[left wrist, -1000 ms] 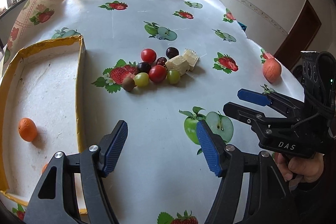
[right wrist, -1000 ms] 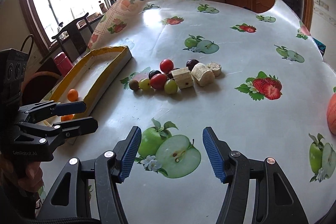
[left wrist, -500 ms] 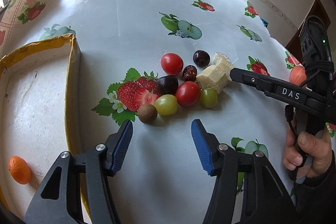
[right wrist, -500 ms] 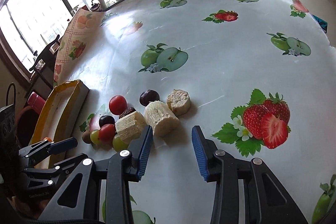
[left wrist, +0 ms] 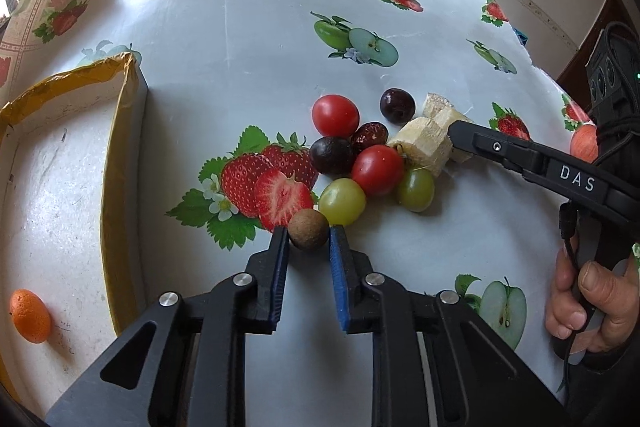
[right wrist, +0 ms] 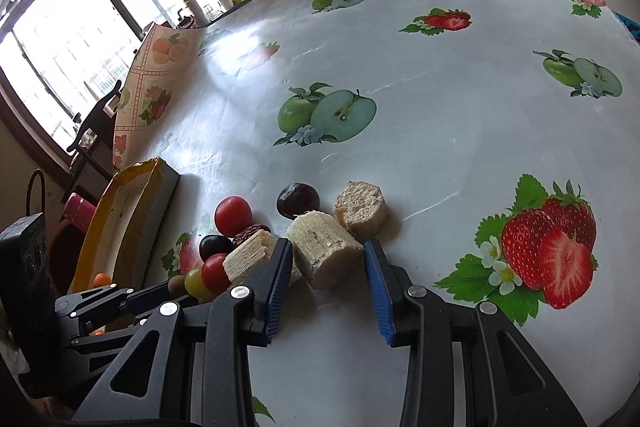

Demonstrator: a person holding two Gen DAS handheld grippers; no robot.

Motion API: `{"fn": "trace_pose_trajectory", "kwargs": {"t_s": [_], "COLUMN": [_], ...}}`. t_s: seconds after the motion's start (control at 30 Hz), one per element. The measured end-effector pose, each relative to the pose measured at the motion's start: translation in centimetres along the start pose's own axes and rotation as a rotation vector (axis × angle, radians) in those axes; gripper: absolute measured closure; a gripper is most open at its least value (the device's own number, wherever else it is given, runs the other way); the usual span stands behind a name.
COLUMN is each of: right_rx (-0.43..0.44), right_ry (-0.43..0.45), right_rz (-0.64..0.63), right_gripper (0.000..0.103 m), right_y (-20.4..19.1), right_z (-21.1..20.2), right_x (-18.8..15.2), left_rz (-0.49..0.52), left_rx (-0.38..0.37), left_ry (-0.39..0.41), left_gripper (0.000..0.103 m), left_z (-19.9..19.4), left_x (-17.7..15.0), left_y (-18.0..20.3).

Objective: Organize fruits
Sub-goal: 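Grasp the kiwi with the left gripper while the right gripper grasps a banana chunk, then carry kiwi and banana chunk into the tray and release both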

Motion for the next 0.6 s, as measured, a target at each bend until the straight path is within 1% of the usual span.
{"fn": "trace_pose_trajectory", "kwargs": {"t_s": [0.1,0.3,0.47,0.6], "right_rx": [0.018,0.008,0.028,0.038], "right_ry": [0.014,0.041,0.058,0.062], "right_rz": [0.010,-0.019,-0.033,-0.053], "right_gripper": [0.065,0.065,0.065,0.065], "right_y": [0.1,-0.3,-1.2,-2.2], "right_z": [-1.1,-3.5,-5.6,-6.5], "right_x": [-0.4,-1.7,-2.9,-3.8], "left_rz": [0.002,0.004,0.006,0.018], "left_rx": [-0.006,-0.027,-0.038,-0.032], "left_ry": [0.018,0.040,0.060,0.078], "left_gripper": [0.085,0.085,0.085,0.085], "left_z": [-0.7,-1.9,-3.2,-4.3], "left_x": [-0.4,-1.1,-1.9,-2.4], "left_y": [0.3,1.2,1.8,2.4]}}
Point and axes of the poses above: each gripper's, at about its wrist camera, not at the fingertips, and z roughly the way its jaws point, y to its right, x to its top, the point moved 8 cm from there along z, roughly the way its jaws point, and after that the axes turned 4 degrees about z, right-handed, at the moved point
